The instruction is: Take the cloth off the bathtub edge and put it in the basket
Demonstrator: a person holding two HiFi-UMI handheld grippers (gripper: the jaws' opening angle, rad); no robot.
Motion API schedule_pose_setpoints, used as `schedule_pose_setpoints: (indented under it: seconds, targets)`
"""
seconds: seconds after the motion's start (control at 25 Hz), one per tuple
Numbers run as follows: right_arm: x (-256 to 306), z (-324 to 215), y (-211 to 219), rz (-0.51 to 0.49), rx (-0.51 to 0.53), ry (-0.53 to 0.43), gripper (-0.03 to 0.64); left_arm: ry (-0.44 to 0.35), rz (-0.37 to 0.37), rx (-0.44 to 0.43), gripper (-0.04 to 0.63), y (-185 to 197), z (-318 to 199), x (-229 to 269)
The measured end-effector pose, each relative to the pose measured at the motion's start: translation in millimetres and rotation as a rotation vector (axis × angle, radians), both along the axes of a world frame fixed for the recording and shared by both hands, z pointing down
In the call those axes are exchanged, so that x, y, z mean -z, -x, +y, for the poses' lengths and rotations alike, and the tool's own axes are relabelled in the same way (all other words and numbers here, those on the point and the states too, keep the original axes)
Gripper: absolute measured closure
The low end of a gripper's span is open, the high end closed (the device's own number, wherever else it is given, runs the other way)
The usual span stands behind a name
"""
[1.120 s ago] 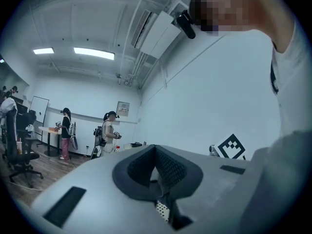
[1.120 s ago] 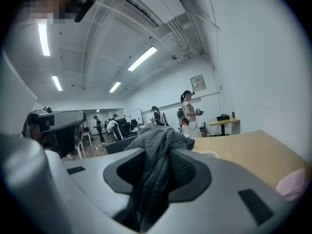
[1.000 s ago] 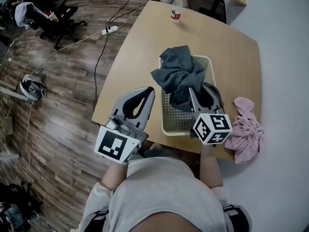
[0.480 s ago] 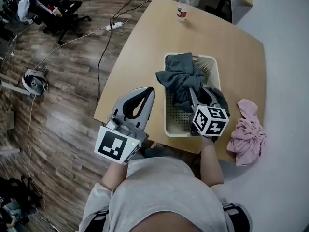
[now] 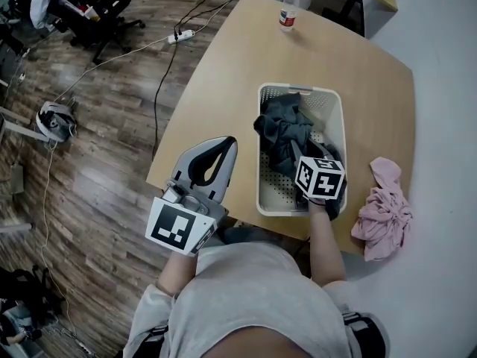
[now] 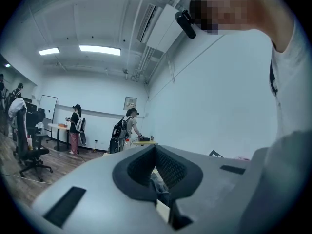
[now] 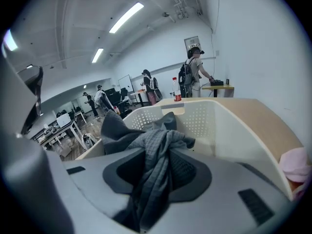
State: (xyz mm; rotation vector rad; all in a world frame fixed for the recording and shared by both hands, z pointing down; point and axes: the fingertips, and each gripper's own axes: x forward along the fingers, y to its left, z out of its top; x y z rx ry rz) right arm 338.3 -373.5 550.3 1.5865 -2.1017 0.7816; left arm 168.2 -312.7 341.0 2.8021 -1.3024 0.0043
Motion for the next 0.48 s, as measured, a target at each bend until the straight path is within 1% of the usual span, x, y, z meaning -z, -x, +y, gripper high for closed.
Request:
schedule_pose_setpoints:
  seconds: [0.28, 0.48]
  targets:
    - [-19, -2, 2, 0.021, 0.018, 0.061, 0.474, 0.011, 0.001, 0.011, 0.6, 4, -2, -4]
    - [-24, 0, 6, 0.055, 0.037, 0.074, 0.47, 0.01, 0.001, 0.011, 0.599, 7, -1, -4]
